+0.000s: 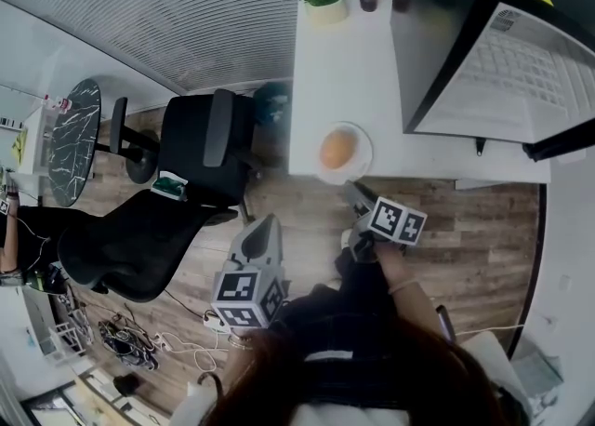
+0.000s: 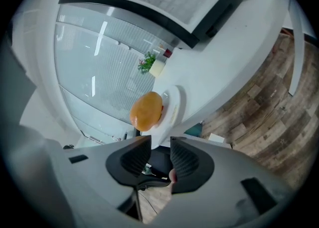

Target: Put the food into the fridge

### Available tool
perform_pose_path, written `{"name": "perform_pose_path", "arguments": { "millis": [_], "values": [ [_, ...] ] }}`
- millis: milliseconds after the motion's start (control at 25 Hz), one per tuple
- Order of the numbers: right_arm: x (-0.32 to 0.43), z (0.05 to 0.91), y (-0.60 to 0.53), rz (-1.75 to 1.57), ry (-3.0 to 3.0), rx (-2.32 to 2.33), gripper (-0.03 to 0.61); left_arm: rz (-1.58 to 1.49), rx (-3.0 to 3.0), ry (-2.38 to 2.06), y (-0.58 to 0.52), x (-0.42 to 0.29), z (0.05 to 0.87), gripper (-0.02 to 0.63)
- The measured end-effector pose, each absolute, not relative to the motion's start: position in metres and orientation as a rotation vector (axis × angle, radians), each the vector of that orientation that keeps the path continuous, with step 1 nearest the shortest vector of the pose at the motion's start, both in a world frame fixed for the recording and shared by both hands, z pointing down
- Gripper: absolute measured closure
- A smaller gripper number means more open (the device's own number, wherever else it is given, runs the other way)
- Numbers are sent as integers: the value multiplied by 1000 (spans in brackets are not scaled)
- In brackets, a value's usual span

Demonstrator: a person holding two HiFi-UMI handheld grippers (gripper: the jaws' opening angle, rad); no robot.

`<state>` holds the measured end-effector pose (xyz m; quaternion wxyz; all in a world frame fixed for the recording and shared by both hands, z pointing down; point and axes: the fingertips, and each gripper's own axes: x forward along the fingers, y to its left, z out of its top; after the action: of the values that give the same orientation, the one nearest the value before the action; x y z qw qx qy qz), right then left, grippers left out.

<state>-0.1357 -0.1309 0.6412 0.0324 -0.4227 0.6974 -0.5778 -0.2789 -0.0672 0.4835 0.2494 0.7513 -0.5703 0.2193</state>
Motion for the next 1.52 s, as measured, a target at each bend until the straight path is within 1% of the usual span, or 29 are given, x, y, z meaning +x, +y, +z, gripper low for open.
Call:
{"name": "perform_pose_path", "arguments": {
  "millis": [200,240,1120,1320,1440,1520],
  "values": [
    [-137,646,-134,-1822,2099,-1254,460,602,2033,-1564,-70,-278,484,614],
    [-137,647,-135,-1830,2088,-1238,451,607,2032,-1566,-70,-278,485,615],
    [-148,654,-144,-1931,1914,-1045,451,631,2000,-1610,-71,-281,487,614],
    [-148,656,-145,-1956,1864,-1012,489,637,2006,-1608,-73,-281,488,615],
    [-149,656,-146,-1962,1847,-987,499,642,2004,-1608,-72,-281,489,615],
    [-150,653,-147,-1955,1847,-974,526,643,2005,-1610,-71,-282,489,615]
  ]
}}
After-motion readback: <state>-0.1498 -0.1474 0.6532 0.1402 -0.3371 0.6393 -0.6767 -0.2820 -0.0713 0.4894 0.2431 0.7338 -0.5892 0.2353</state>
